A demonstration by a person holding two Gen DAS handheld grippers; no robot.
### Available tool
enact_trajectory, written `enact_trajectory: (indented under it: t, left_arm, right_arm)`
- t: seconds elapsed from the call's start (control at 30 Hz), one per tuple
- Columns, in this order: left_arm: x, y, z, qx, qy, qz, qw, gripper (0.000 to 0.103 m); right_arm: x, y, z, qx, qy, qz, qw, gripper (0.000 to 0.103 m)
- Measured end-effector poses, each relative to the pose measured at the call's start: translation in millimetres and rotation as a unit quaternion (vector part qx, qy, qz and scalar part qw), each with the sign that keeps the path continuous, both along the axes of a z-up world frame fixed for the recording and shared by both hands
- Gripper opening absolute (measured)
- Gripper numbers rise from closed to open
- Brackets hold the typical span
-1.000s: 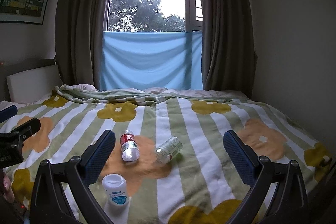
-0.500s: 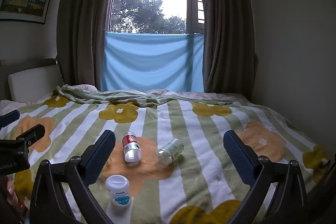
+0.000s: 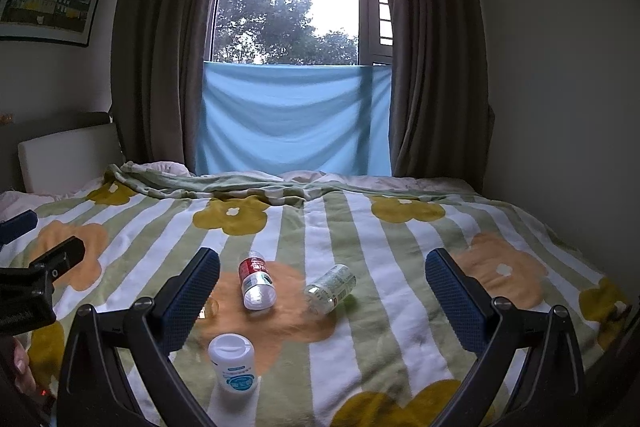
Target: Flip cup upside down
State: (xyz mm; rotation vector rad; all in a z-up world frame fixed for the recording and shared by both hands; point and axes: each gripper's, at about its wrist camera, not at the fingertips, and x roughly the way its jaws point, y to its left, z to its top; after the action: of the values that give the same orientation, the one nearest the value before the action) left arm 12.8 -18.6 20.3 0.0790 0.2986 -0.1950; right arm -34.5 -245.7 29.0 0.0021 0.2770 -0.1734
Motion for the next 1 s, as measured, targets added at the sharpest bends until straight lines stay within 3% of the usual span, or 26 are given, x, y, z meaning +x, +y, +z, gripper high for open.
enact_trajectory:
  t: [1.0]
  left_arm:
    - [-5.8,-0.8,5.2,0.002,-0.022,0.008,0.9997,0.103]
  right_arm:
    - [-3.1,7.8,-1.2,0.002,-0.001,-0.003,1.000,0.103]
